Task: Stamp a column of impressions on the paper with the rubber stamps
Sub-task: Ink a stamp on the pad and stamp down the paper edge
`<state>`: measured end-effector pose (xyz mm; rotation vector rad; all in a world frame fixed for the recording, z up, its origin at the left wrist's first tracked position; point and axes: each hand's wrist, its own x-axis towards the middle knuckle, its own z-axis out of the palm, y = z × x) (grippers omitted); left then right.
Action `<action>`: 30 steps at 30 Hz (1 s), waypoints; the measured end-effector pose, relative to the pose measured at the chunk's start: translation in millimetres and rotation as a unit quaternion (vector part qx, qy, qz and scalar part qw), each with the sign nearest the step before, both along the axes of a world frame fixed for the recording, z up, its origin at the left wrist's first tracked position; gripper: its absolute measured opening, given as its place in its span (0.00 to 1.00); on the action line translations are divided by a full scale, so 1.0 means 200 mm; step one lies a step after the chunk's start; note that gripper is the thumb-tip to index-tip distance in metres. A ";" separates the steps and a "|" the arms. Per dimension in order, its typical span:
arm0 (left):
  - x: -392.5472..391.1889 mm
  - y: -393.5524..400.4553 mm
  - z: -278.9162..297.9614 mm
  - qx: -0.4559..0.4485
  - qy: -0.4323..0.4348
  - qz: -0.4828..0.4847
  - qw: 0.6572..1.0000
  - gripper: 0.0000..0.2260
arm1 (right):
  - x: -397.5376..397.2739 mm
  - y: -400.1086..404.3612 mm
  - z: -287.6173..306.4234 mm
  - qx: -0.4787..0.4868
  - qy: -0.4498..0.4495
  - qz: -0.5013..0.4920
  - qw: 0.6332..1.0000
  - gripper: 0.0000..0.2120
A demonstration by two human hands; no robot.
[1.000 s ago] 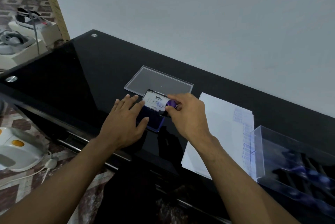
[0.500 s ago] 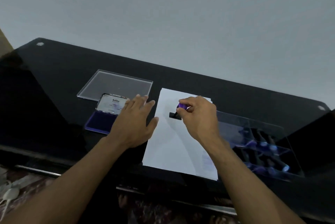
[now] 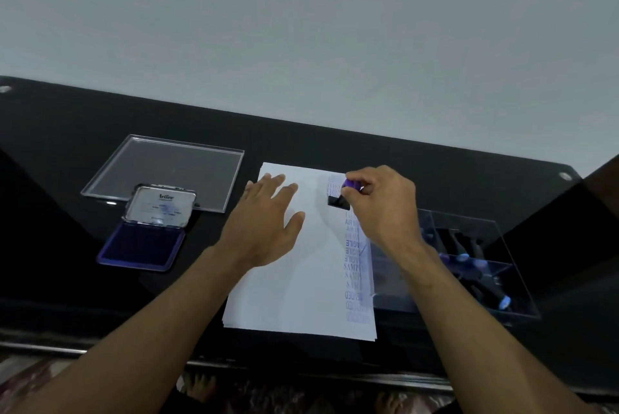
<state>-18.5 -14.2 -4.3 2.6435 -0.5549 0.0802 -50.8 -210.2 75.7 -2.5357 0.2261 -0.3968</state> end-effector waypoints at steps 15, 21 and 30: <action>0.21 -0.08 -0.15 0.047 -0.008 -0.007 0.999 0.31 | 0.16 -0.03 -0.08 -0.013 0.047 0.020 0.999 0.10; 0.22 -0.08 -0.20 0.067 -0.020 -0.006 0.998 0.32 | 0.19 -0.04 -0.10 -0.038 0.053 0.034 0.997 0.12; 0.23 -0.08 -0.22 0.068 -0.028 -0.004 0.997 0.33 | 0.21 -0.04 -0.13 -0.048 0.058 0.040 0.996 0.12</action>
